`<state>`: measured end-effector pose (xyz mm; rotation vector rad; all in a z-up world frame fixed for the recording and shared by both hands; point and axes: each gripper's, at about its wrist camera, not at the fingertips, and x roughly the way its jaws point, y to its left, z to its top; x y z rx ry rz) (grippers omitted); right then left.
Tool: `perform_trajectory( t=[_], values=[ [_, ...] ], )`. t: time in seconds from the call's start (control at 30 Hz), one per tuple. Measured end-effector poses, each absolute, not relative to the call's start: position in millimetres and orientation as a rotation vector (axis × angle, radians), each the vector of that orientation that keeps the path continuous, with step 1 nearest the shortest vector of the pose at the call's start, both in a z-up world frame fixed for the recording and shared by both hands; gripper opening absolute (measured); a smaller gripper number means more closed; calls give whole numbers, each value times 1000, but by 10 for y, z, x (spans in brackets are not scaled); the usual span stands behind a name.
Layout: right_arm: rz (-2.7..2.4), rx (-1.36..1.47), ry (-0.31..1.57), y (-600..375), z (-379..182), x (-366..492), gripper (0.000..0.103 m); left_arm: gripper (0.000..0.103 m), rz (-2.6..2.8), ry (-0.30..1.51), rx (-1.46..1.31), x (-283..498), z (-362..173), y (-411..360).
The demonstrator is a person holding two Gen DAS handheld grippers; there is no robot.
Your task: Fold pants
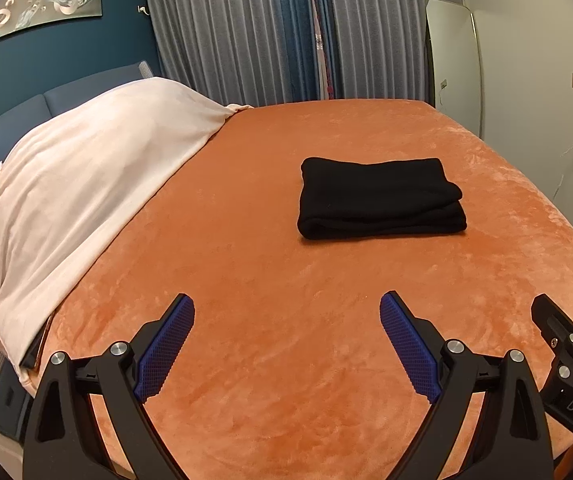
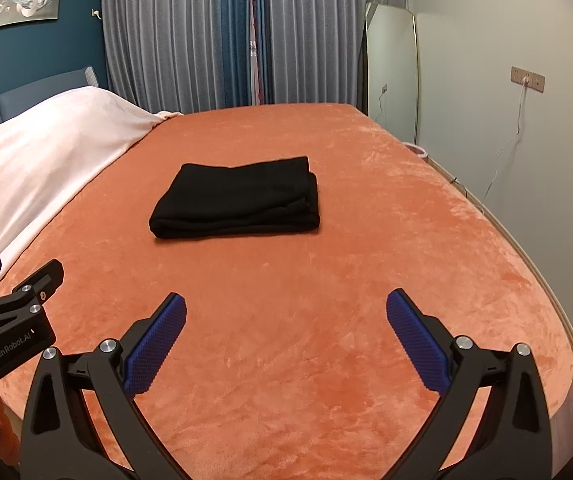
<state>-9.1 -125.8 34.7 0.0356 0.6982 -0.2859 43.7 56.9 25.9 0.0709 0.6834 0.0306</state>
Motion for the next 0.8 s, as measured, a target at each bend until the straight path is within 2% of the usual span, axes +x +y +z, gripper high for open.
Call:
perform_trajectory(
  t=[0.8],
  values=[
    [-284,30,712,-1235,291,-39,98,92,17,696,67,508,189,604]
  ],
)
